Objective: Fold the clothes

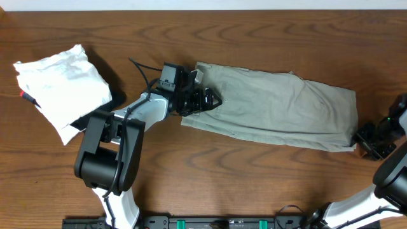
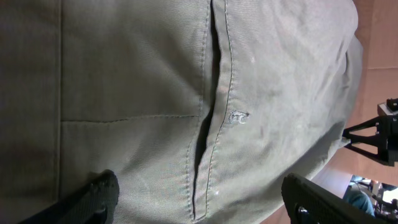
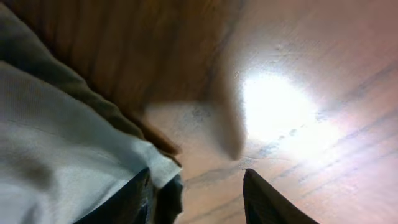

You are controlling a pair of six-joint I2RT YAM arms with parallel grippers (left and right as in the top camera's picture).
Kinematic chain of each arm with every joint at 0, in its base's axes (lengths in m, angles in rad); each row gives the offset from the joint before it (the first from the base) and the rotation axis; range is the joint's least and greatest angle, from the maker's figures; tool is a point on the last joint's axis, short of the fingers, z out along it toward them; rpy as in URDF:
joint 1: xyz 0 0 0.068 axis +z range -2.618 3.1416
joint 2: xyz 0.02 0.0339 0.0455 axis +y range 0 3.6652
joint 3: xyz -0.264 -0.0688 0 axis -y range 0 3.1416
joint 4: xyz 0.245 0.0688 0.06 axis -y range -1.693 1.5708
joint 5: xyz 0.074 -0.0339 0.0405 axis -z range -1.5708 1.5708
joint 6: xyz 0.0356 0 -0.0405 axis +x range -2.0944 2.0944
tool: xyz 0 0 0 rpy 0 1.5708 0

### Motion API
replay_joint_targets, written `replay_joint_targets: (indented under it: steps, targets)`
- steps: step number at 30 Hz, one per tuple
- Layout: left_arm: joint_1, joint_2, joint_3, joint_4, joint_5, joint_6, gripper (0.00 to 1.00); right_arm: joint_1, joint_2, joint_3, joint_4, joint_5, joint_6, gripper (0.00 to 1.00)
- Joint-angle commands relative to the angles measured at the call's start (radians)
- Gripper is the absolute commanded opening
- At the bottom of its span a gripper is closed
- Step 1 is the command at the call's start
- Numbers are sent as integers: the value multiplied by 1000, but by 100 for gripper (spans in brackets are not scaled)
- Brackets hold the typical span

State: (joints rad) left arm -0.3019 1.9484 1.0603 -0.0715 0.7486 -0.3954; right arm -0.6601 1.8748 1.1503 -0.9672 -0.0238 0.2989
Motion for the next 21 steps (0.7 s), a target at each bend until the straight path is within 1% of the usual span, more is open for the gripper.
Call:
replay_joint_targets:
  steps: [1,4,9,11,12,14,16,17,21]
  targets:
    - [8,47,-39,-25,-61,-2,87,-32,1,11,14,-134,-44,46]
    - [8,47,-39,-24,-61,0,86,-61,1,12,56,-211,-69,46]
    - [8,21,-39,-13,-60,75,87,-112,1,12,118,-444,-144,48]
    - [8,-8,-39,-6,-61,101,88,-128,1,12,135,-459,-144,50]
    - [8,-23,-39,-5,-61,114,92,-133,1,12,141,-458,-145,52]
    - [9,-58,-39,-2,-63,138,96,-142,1,12,156,-459,-173,54]
    - [9,-91,-39,-4,-95,137,100,-143,1,12,164,-460,-191,56]
    - [9,-106,-39,-6,-114,137,98,-142,1,12,167,-460,-193,57]
    - [9,-138,-39,-6,-175,142,98,-132,1,12,167,-459,-193,58]
